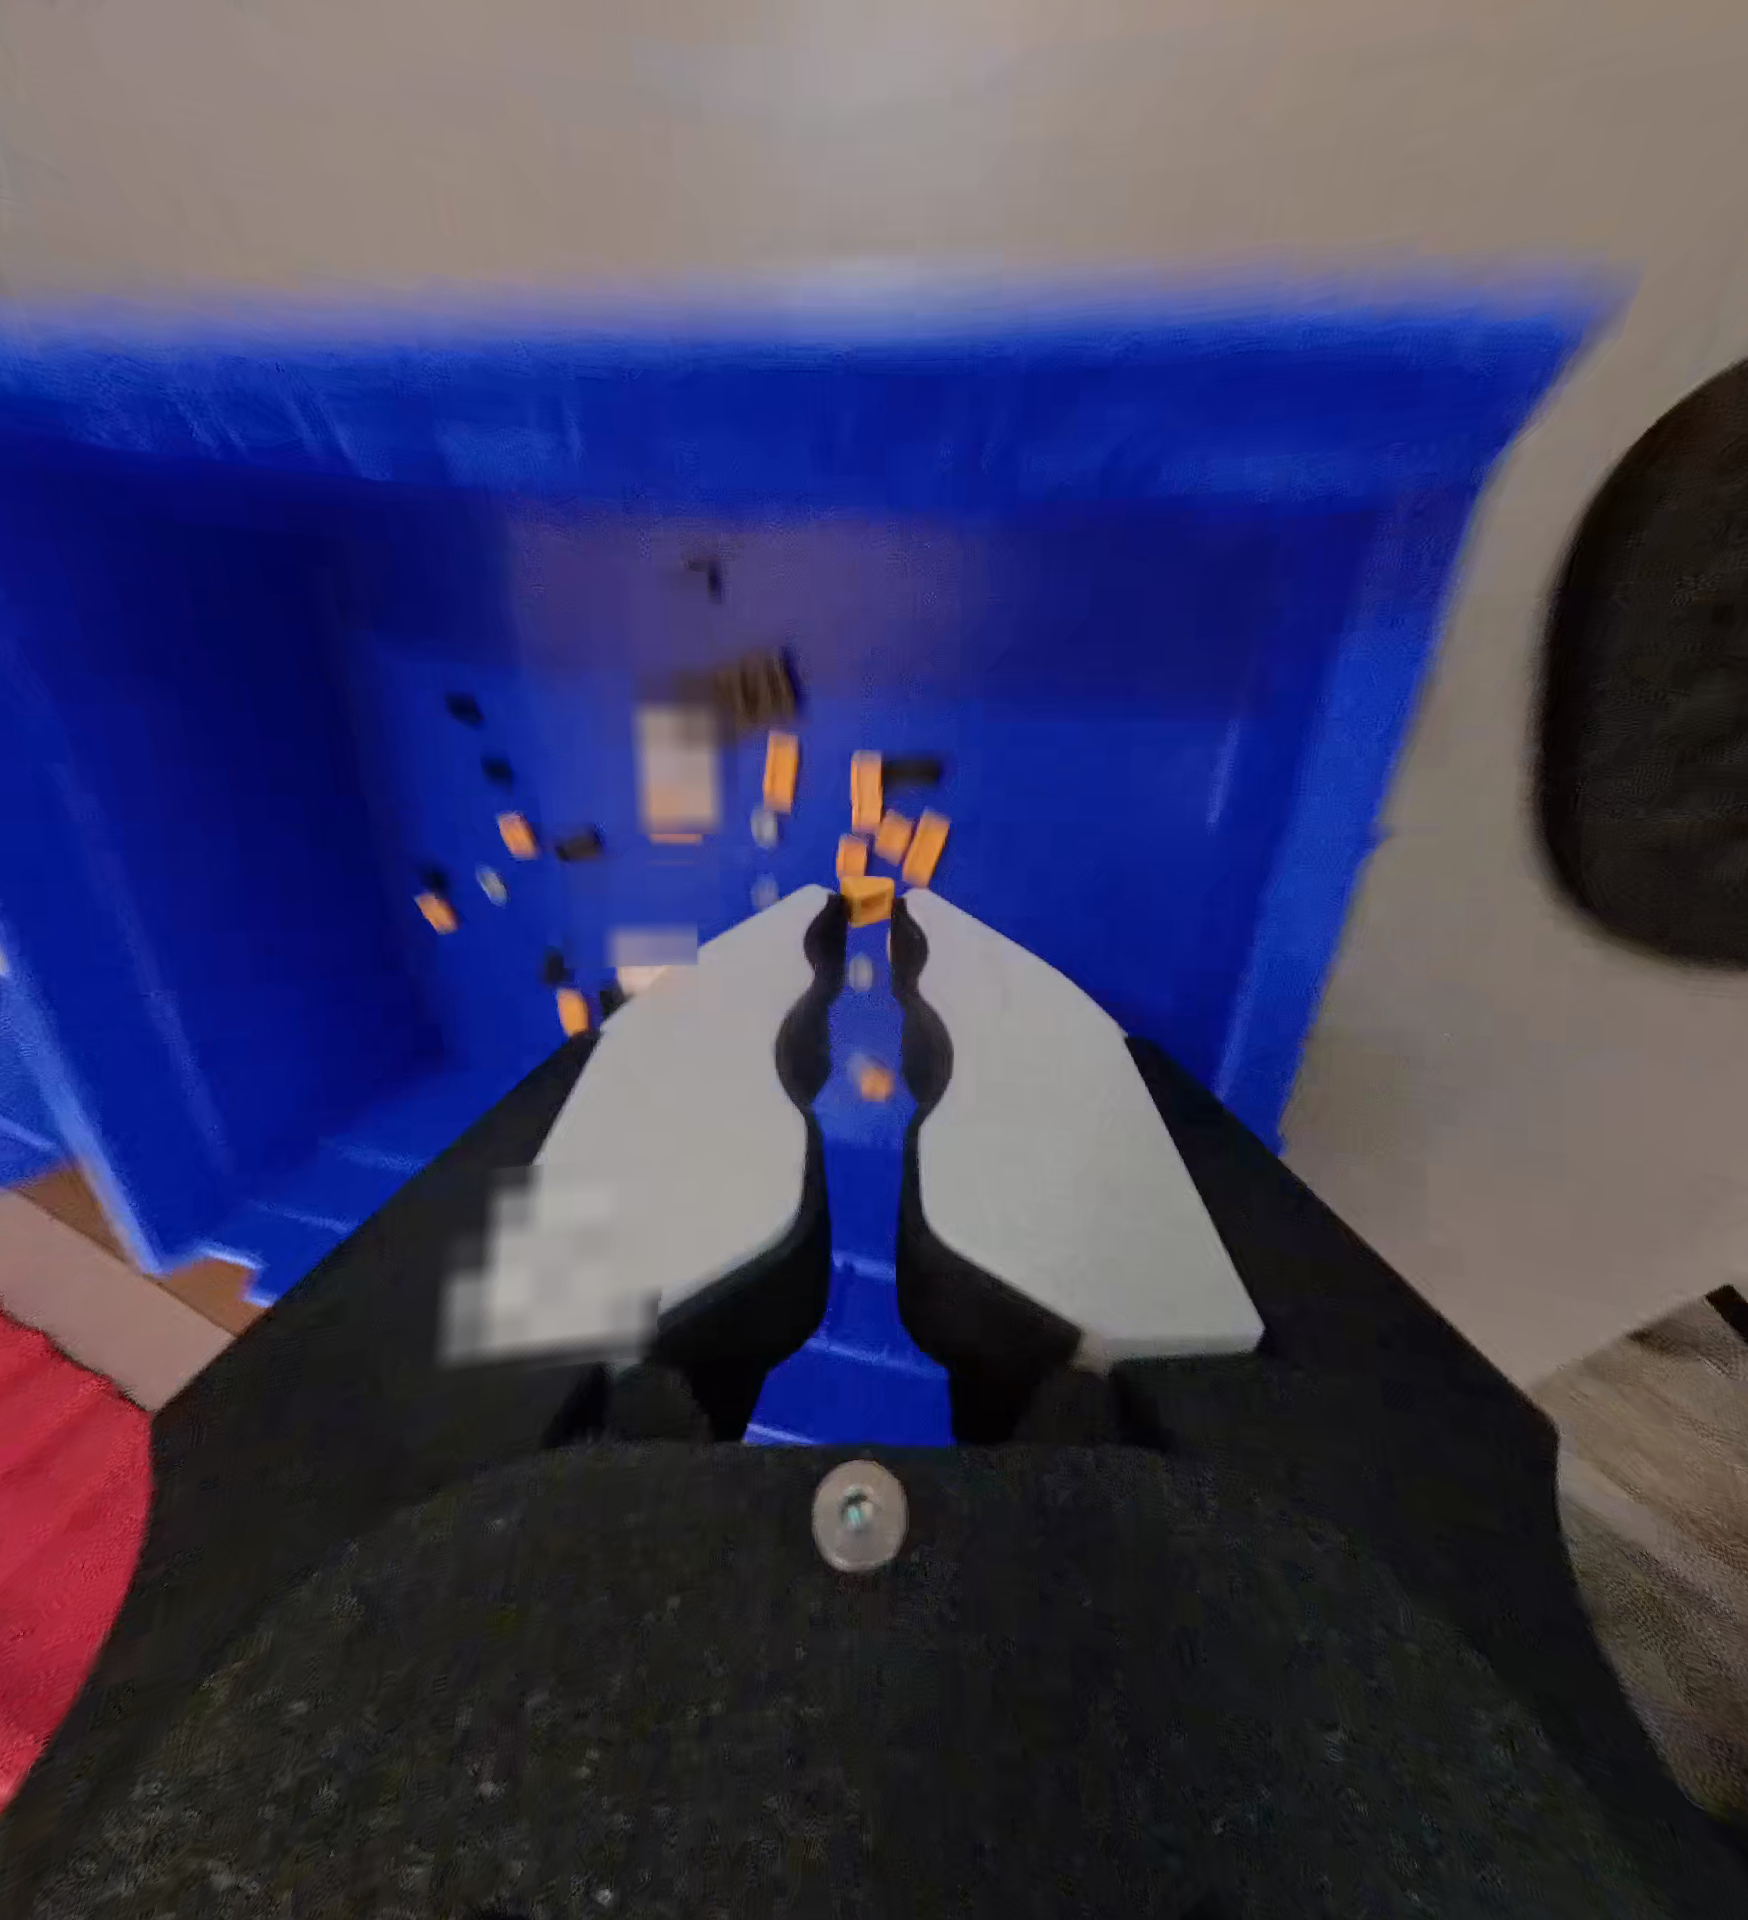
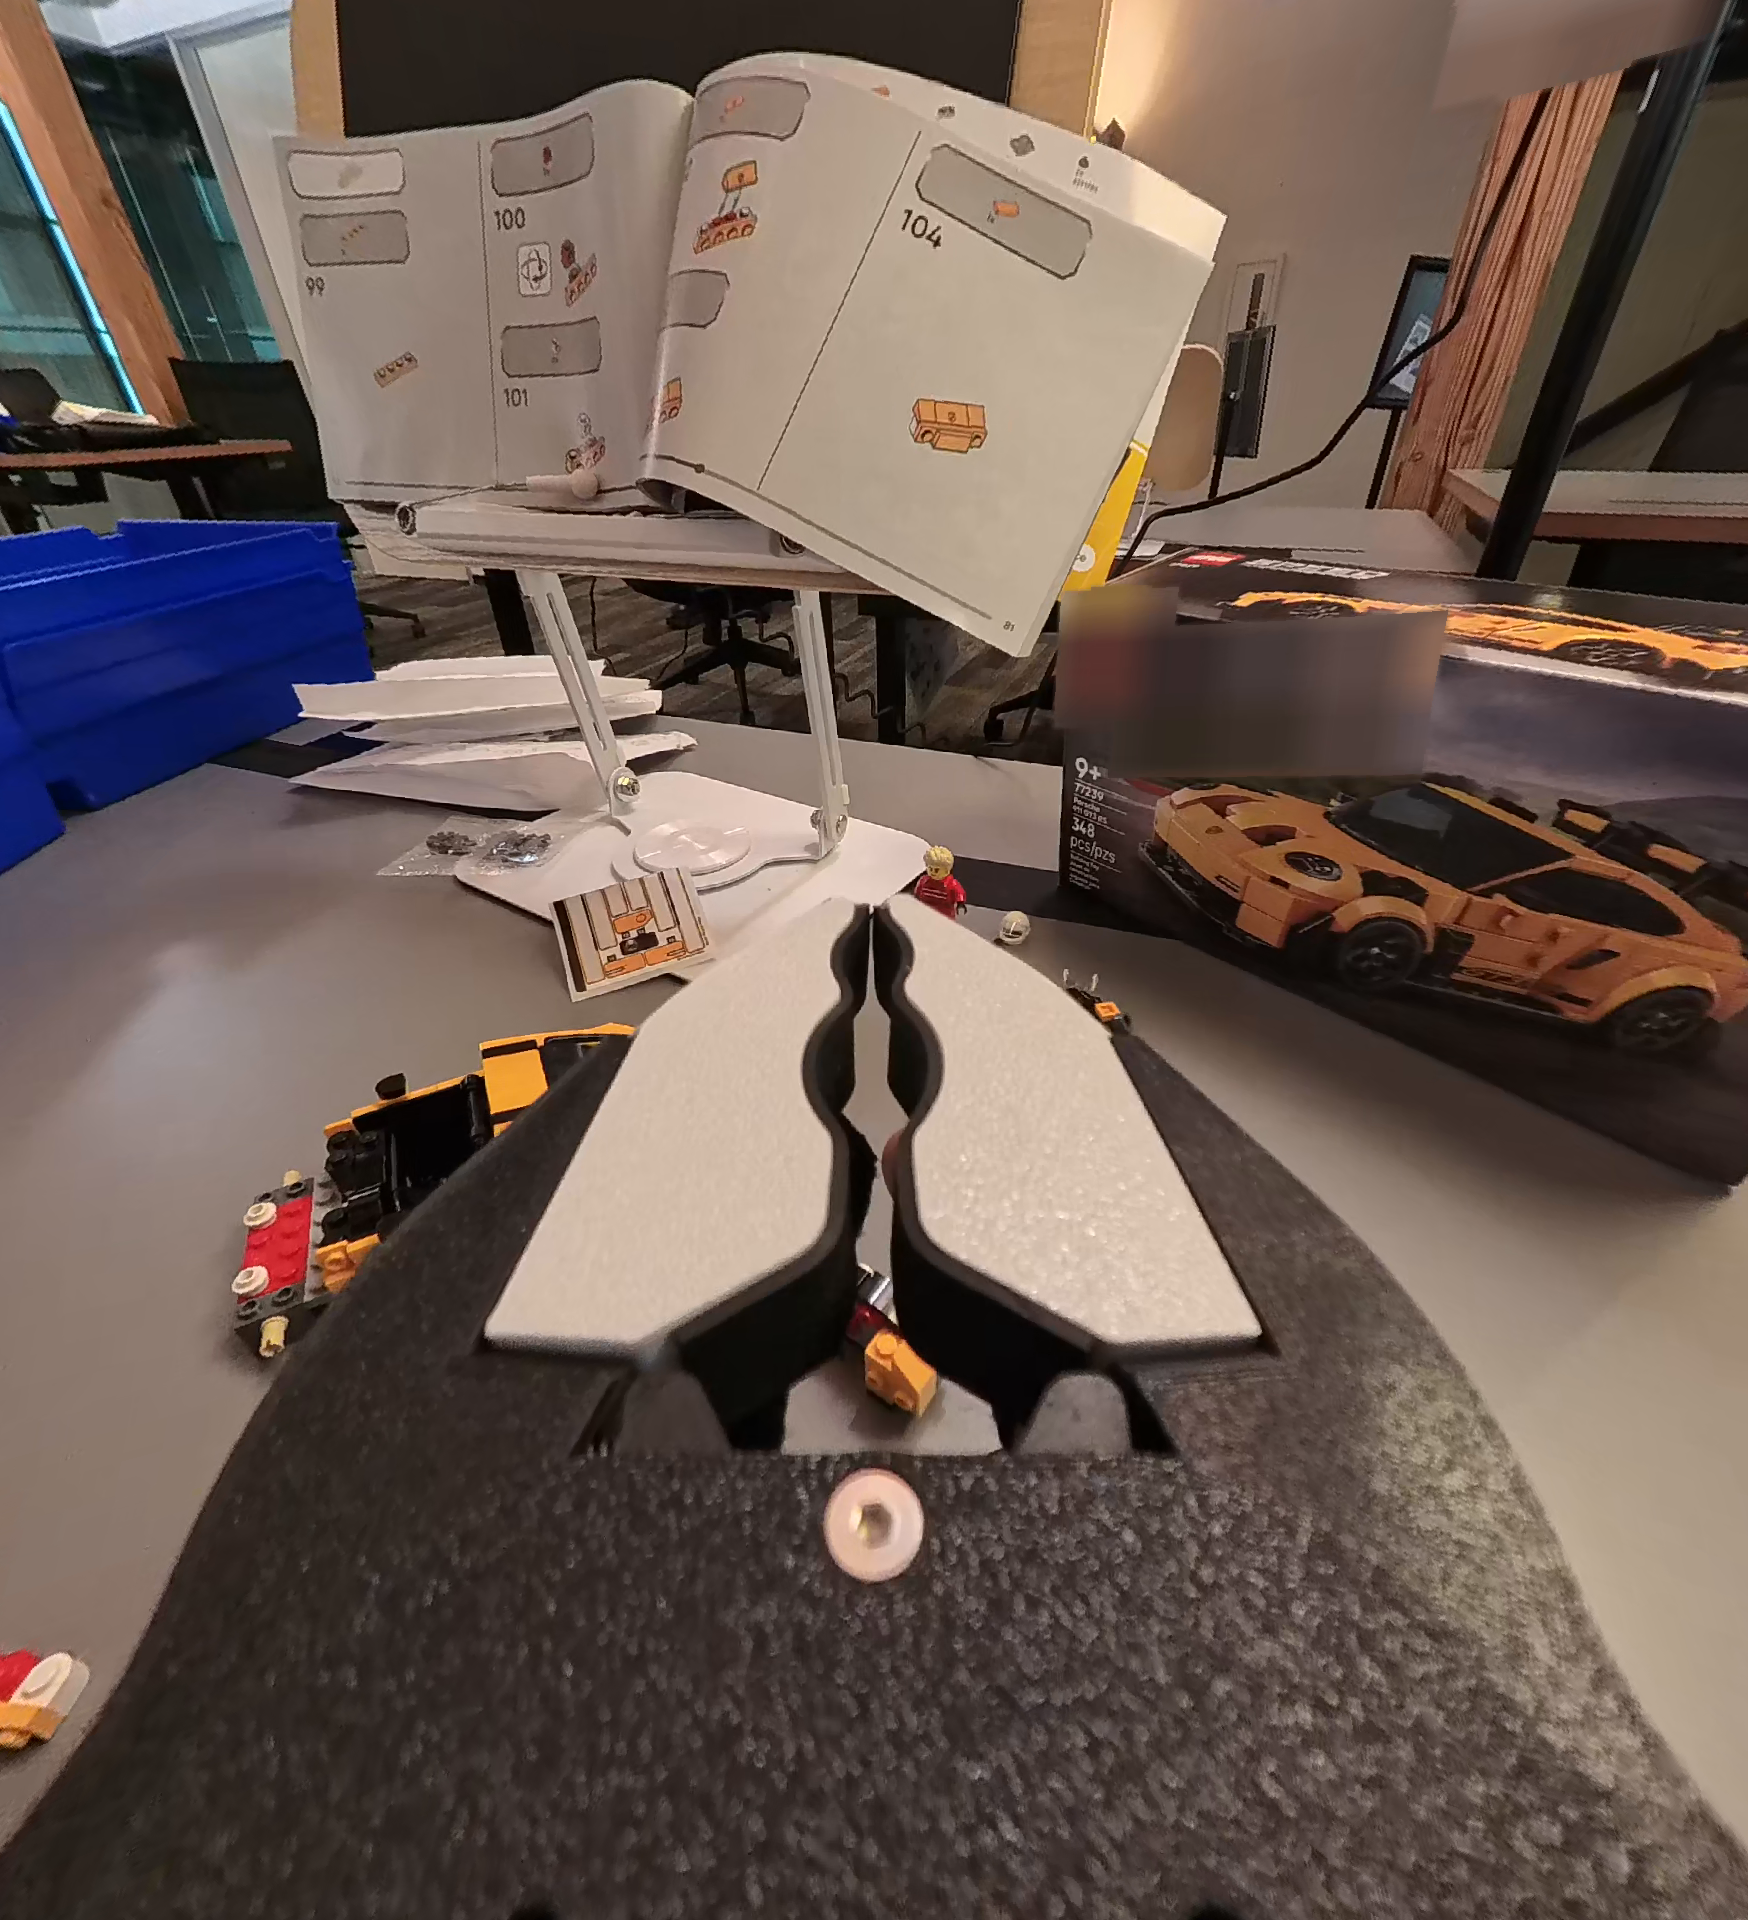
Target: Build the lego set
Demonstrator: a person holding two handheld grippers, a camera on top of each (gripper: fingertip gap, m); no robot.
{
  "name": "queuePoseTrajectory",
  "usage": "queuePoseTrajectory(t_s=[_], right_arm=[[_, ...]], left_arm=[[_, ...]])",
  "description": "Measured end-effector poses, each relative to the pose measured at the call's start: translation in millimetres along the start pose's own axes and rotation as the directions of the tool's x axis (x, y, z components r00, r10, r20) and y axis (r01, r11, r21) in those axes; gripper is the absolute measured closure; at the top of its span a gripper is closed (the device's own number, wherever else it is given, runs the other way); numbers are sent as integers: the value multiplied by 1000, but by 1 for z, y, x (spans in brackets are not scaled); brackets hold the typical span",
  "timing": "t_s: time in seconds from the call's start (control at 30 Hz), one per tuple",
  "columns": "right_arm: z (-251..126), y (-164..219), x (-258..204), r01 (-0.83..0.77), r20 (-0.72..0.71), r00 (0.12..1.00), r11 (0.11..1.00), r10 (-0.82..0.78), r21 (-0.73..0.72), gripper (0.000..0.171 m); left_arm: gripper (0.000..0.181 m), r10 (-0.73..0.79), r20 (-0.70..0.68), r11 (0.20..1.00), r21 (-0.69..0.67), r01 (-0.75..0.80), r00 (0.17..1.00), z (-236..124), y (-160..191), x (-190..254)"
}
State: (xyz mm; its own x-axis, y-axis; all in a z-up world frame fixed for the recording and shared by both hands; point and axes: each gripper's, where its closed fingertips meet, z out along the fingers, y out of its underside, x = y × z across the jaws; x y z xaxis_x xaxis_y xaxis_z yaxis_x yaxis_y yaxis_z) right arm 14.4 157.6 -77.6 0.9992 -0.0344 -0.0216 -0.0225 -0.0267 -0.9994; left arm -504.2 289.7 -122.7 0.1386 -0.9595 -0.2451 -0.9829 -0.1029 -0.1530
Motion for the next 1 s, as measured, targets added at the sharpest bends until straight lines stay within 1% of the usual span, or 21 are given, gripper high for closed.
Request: queuePoseTrajectory(t_s=[0.1,0.17,0.2,0.27,0.37,0.5,0.6,0.8,1.0], right_arm=[[0,0,0,3,-3,1000,1000,-3,2,171],[-2,-3,2,8,-17,1000,1000,-8,12,171],[-3,-5,3,11,-26,1000,1000,-11,19,171],[-5,-8,7,16,-48,999,999,-15,34,171],[-7,-12,10,11,-60,998,999,-8,48,171],[-9,-15,11,14,-64,998,998,-11,60,170],[-8,-14,11,9,-62,998,998,-6,56,170],[-6,-10,9,12,-54,998,999,-9,42,170],[-4,-7,8,11,-48,999,1000,-9,29,170]], left_arm=[[173,111,121,968,211,-135,986,-45,-73,24],[173,176,111,920,336,-204,978,-60,-121,57],[173,220,90,895,377,-238,971,-61,-141,76],[173,310,15,859,424,-287,951,-48,-174,117],[173,439,-104,827,435,-356,893,-10,-205,175],[173,491,-221,824,432,-367,843,38,-223,227],[173,504,-255,820,441,-364,825,58,-229,248],[173,502,-251,804,489,-339,828,63,-233,256],[157,479,-232,798,517,-310,847,60,-233,251]])
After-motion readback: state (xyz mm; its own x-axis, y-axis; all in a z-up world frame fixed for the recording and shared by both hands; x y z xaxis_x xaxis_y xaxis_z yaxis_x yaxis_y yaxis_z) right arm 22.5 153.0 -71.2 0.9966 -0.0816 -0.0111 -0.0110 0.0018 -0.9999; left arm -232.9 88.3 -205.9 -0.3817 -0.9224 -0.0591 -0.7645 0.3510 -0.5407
